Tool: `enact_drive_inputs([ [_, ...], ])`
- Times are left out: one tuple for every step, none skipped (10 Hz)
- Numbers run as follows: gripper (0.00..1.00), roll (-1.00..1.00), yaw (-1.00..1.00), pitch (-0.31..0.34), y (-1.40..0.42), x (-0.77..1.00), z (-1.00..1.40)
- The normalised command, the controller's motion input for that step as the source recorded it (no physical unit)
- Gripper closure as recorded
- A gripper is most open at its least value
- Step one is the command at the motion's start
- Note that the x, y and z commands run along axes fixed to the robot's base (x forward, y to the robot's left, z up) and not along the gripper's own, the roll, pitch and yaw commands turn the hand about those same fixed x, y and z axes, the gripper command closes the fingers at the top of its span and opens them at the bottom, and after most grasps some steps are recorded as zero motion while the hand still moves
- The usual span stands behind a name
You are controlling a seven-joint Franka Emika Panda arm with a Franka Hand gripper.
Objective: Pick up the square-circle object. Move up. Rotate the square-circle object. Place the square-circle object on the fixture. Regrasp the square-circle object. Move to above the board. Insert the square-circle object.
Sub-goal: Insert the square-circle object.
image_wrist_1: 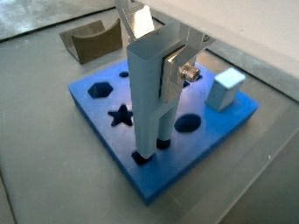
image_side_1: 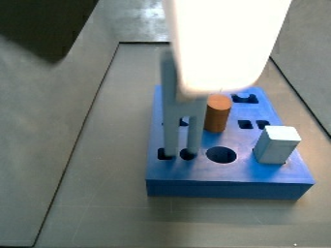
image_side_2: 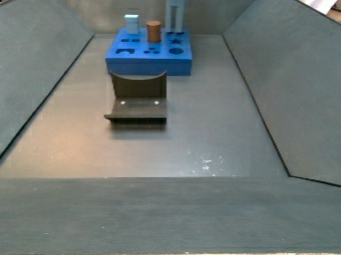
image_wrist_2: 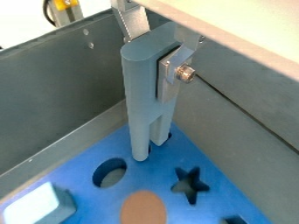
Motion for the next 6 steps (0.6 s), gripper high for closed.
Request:
enact_drive_inputs([
  [1.00,0.15,0.00,0.000,-0.33,0.00,-0.07],
  [1.00,0.09,0.00,0.000,-0.31,-0.02,-0.07],
  [1.00,0.06,0.00,0.021,-0.21,-0.01,-0.09],
  [1.00,0.03,-0.05,0.027,0.00,-0.01,-0.11],
  [1.00,0.00,-0.12,0.000,0.03,-0.05,-0.14],
  [1.00,-0.10,-0.21,0.000,0.13,-0.05,-0.13],
])
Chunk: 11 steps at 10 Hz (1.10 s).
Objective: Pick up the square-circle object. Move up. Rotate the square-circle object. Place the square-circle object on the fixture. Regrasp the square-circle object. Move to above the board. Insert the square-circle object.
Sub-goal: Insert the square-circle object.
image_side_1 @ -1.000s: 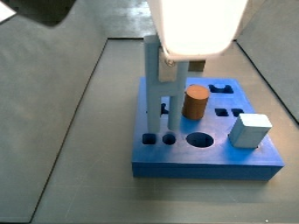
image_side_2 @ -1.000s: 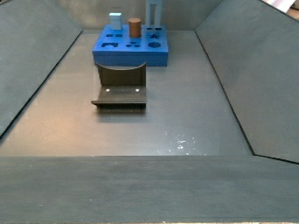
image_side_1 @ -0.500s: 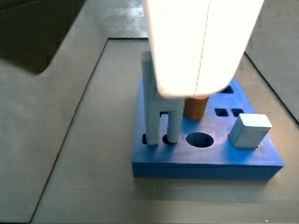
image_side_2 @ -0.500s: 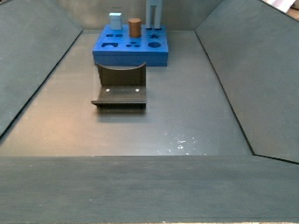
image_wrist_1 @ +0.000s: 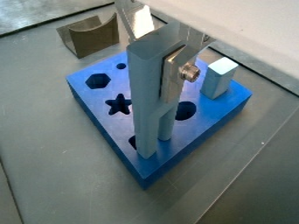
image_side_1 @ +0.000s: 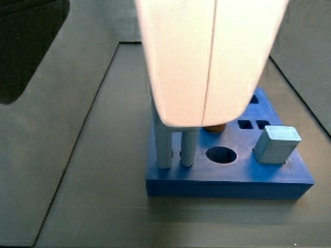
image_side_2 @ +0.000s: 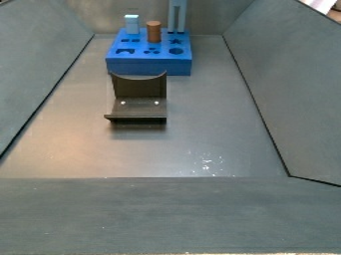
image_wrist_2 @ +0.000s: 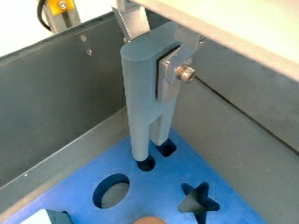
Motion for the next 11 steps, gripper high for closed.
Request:
enact_drive_inputs([
  [1.00,-0.11,-0.31,0.000,0.13,-0.19,-0.13],
  [1.00,-0.17,-0.29,0.000,0.12,-0.24,-0.21],
  [1.00,-0.18,-0.27,0.000,0.17,-0.14,-0.17],
  [1.00,-0.16,-0.26,0.001,0.18,0.00,-0.20],
  [1.00,-0.14,-0.22,0.051,0.01,0.15,-0.23],
  [1.00,-0.11,-0.28,0.091,0.00,0.36,-0.26],
  [1.00,-0.14,-0.40,0.124,0.00,0.28,-0.33],
  [1.00,-0.16,-0.33,0.116,0.04,0.20,-0.41],
  [1.00,-0.10,-0.20,0.097,0.15,0.03,-0.40],
  [1.00,-0.10,-0.22,0.090,0.15,-0.04,-0.40],
  [1.00,-0.12,-0.18,0.106,0.03,-0.22,-0.44],
])
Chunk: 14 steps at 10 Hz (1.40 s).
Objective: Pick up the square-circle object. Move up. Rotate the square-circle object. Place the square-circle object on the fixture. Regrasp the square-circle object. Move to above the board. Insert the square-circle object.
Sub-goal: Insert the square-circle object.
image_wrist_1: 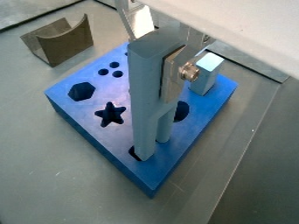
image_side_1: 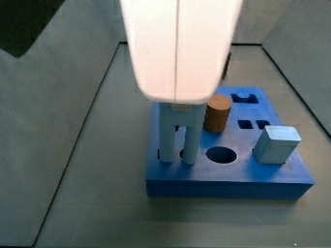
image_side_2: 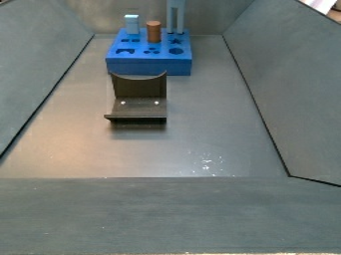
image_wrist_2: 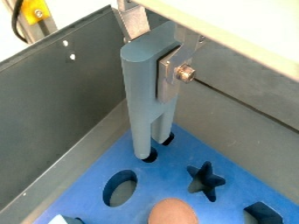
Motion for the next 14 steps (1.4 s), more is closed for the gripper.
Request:
enact_drive_inputs([
  [1.00,-0.08,-0.07,0.089,0.06,-0.22,-0.46],
  [1.00,-0.05,0.00,0.060,0.11,-0.14,-0.45],
  [1.00,-0.05,0.04,0.000,0.16,0.00,-0.41],
  [1.00,-0.03,0.08,0.000,0.12,0.04,-0.38],
  [1.00,-0.08,0.03,0.000,0.08,0.13,-0.45],
  [1.00,-0.10,0.01,0.000,0.06,0.08,-0.49],
  [1.00,-0.12,0.00,0.000,0.01,0.00,-0.53],
  [1.00,-0.13,0.00,0.000,0.00,0.00,-0.63],
  [1.00,-0.07,0.00,0.000,0.00,0.00,-0.76],
  [1.00,-0.08,0.00,0.017,-0.05,0.00,-0.81],
  [1.00,-0.03,0.14,0.000,-0.04,0.00,-0.75],
  [1.00,-0.02,0.17,0.000,0.00,0.00,-0.67],
  [1.00,-0.03,0.15,0.000,0.00,0.01,-0.72],
  [1.00,0.00,0.21,0.000,-0.01,0.00,-0.77],
])
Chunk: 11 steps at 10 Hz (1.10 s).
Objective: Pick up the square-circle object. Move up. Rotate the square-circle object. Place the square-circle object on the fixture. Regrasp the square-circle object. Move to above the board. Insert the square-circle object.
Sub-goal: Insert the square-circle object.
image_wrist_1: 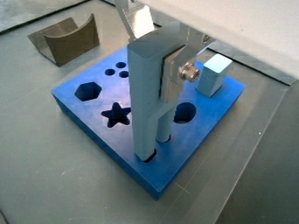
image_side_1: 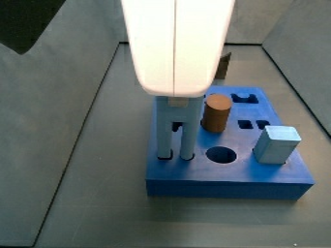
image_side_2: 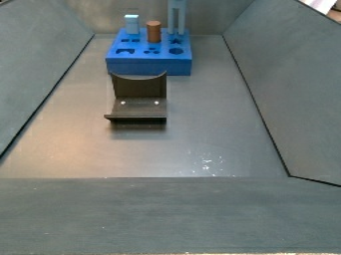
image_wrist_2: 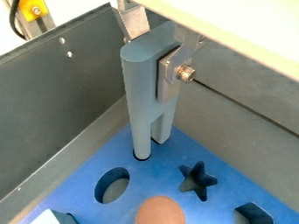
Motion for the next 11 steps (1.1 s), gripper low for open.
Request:
enact_drive_inputs([
  [1.00,0.00,0.26,0.000,-0.14,0.00,-0.69],
  [1.00,0.00,0.21,0.000,-0.13,0.00,-0.62],
  [1.00,0.00,0.03,-0.027,-0.09,0.00,-0.53],
  [1.00,0.00,0.00,-0.003,-0.06,0.00,-0.55],
  [1.00,0.01,0.00,-0.006,-0.05,0.03,-0.70],
  [1.00,0.00,0.00,-0.013,-0.02,0.05,-0.82],
  [1.00,0.00,0.00,0.000,-0.03,0.09,-1.00],
  [1.00,0.00,0.00,-0.003,0.00,0.15,-1.00],
  [1.00,0.01,0.00,-0.003,-0.04,0.14,-0.97],
  [1.00,0.03,0.00,-0.049,-0.08,0.11,-0.89],
  [1.00,0.00,0.00,-0.136,-0.08,0.00,-0.38],
])
